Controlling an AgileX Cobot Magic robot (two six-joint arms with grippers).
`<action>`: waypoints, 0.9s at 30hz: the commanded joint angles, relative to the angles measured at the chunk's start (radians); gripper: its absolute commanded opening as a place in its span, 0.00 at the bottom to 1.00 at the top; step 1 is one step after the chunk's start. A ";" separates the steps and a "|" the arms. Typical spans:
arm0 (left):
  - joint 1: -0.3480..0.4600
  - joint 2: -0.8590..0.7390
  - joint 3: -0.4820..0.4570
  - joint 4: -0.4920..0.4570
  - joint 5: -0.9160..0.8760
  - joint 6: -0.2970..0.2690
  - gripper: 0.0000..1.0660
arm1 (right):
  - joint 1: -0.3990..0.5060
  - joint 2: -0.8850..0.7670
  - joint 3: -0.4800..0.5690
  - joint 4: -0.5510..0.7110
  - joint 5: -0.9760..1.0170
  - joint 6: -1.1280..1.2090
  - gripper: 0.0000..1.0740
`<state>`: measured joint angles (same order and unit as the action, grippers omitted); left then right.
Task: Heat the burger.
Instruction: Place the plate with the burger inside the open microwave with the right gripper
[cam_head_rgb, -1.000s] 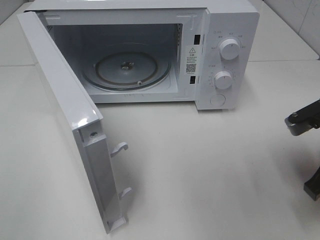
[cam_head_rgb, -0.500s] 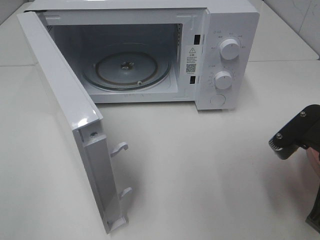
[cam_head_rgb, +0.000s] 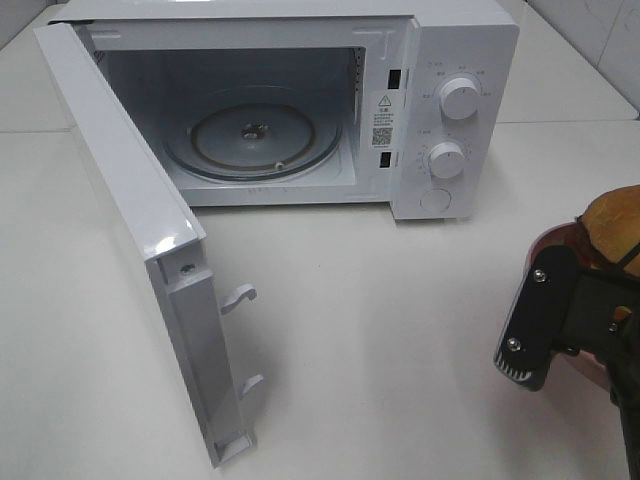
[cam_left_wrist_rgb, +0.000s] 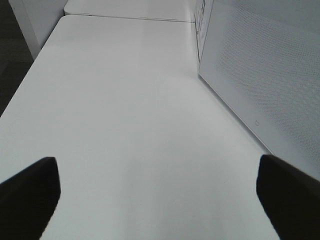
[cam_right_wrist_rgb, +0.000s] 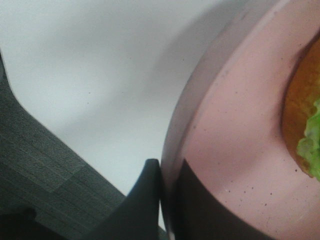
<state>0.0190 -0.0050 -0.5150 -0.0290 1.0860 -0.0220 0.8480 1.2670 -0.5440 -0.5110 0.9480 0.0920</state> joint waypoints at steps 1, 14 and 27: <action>0.001 -0.017 0.000 0.001 -0.015 0.002 0.96 | 0.003 -0.006 0.002 -0.060 -0.021 -0.064 0.00; 0.001 -0.017 0.000 0.001 -0.015 0.002 0.96 | 0.003 -0.006 0.002 -0.086 -0.183 -0.381 0.00; 0.001 -0.017 0.000 0.001 -0.015 0.002 0.96 | 0.003 0.000 0.002 -0.113 -0.355 -0.733 0.00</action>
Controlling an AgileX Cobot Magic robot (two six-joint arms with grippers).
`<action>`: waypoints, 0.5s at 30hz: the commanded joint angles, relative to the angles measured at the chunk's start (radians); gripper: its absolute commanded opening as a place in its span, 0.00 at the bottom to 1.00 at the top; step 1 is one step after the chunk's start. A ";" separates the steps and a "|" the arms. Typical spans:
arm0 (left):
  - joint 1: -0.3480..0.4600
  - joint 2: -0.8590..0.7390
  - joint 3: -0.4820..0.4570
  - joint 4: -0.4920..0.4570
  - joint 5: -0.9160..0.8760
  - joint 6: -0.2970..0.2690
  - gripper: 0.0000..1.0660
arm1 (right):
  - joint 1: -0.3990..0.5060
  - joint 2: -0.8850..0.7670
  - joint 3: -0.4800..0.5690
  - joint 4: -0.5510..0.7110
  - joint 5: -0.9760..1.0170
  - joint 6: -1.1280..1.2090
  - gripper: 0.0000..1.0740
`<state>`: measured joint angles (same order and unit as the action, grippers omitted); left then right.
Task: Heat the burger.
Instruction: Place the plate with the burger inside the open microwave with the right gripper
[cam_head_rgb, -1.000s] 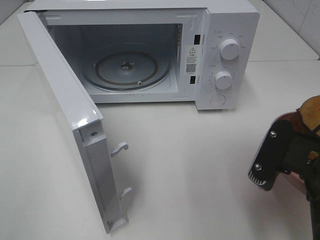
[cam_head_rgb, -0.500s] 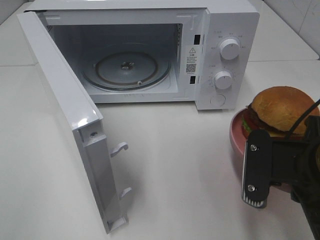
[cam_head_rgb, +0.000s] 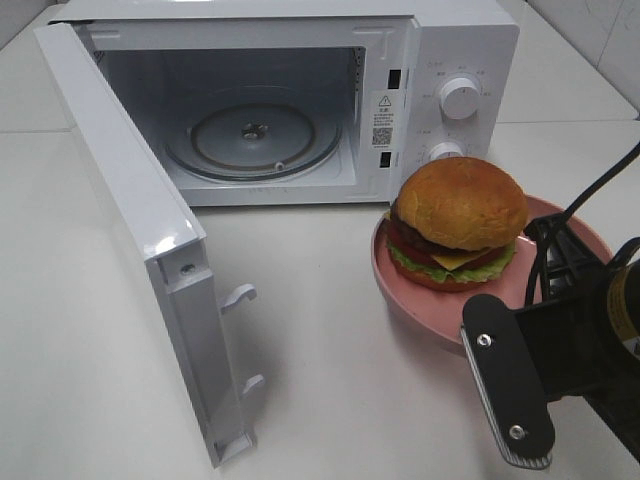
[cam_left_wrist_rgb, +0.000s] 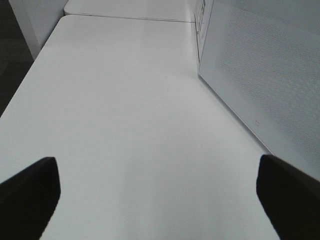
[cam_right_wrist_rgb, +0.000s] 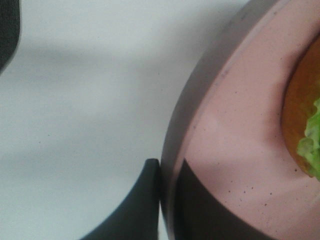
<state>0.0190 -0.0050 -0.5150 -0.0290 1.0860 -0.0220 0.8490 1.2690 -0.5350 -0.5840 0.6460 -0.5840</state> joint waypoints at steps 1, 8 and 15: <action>0.001 -0.017 0.000 0.001 -0.015 0.002 0.96 | 0.002 0.003 -0.007 -0.040 -0.080 -0.104 0.00; 0.001 -0.017 0.000 0.001 -0.015 0.002 0.96 | -0.001 0.034 -0.008 -0.040 -0.171 -0.209 0.00; 0.001 -0.017 0.000 0.001 -0.015 0.002 0.96 | -0.001 0.035 -0.008 -0.041 -0.266 -0.287 0.00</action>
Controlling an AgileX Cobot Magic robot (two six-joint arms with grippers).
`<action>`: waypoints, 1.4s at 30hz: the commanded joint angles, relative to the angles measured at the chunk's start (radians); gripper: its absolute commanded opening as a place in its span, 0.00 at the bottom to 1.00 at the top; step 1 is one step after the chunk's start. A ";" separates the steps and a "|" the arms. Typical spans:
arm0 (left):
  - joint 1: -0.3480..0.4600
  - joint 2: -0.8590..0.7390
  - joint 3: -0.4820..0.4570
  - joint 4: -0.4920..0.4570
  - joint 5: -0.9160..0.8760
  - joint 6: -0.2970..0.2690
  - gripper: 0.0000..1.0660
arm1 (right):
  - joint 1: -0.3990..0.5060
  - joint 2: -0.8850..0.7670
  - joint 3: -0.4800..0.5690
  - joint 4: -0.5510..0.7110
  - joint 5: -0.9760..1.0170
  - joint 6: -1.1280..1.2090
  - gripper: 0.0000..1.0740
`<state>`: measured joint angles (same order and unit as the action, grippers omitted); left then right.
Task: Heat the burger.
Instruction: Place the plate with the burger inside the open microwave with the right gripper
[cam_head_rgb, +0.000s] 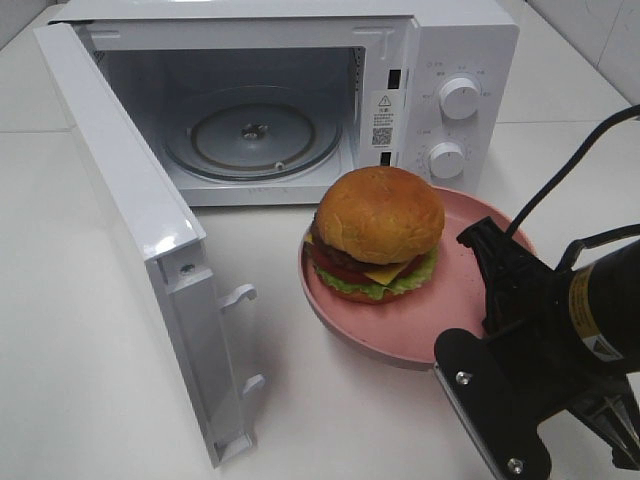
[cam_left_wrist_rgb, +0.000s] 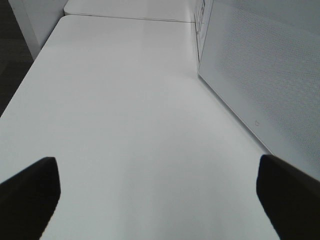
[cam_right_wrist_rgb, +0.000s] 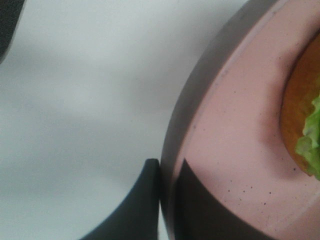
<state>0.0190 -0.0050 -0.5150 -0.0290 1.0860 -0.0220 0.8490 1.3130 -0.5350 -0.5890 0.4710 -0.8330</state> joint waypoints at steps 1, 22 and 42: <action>0.001 -0.017 0.000 0.001 -0.015 0.002 0.96 | -0.002 -0.009 -0.008 -0.036 -0.109 -0.059 0.00; 0.001 -0.017 0.000 0.001 -0.015 0.002 0.96 | -0.060 0.180 -0.207 -0.001 -0.176 -0.168 0.00; 0.001 -0.017 0.000 0.001 -0.015 0.002 0.96 | -0.060 0.364 -0.427 0.057 -0.184 -0.220 0.00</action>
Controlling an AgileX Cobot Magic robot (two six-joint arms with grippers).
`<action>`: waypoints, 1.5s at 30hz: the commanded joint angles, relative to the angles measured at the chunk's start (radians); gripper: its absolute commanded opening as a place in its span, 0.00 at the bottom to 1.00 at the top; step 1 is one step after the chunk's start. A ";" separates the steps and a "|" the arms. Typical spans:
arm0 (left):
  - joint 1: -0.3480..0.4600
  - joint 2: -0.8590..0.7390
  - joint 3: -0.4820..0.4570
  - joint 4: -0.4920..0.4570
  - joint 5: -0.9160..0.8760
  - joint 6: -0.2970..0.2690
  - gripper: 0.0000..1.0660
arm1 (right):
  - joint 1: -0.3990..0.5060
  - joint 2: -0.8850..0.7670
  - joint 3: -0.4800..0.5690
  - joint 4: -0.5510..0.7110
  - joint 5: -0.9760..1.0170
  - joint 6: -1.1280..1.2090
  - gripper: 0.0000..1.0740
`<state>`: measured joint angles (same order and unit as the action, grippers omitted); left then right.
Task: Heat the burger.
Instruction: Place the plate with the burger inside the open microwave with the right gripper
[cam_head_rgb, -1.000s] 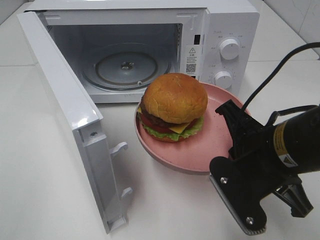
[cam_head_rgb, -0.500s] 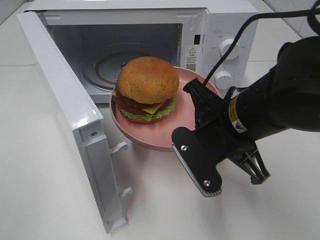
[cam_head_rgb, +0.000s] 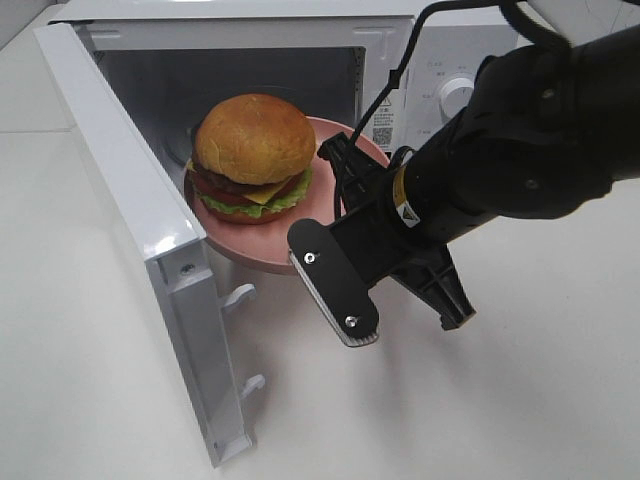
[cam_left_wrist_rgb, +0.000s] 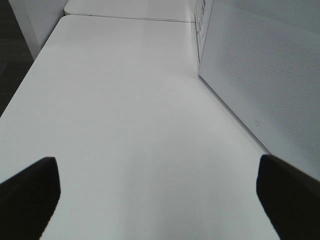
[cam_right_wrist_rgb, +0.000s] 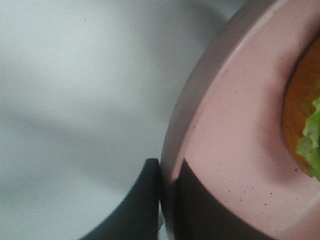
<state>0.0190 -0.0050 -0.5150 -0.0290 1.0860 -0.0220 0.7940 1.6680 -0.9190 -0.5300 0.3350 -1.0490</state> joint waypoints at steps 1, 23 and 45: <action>0.001 -0.017 0.000 0.001 -0.015 0.002 0.96 | -0.005 0.009 -0.043 -0.002 -0.048 -0.004 0.00; 0.001 -0.017 0.000 0.001 -0.015 0.002 0.96 | -0.059 0.157 -0.255 0.016 0.024 -0.041 0.00; 0.001 -0.017 0.000 0.001 -0.015 0.002 0.96 | -0.063 0.319 -0.506 0.046 0.121 -0.052 0.00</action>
<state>0.0190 -0.0050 -0.5150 -0.0290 1.0860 -0.0220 0.7360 1.9810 -1.3800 -0.4760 0.4840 -1.1010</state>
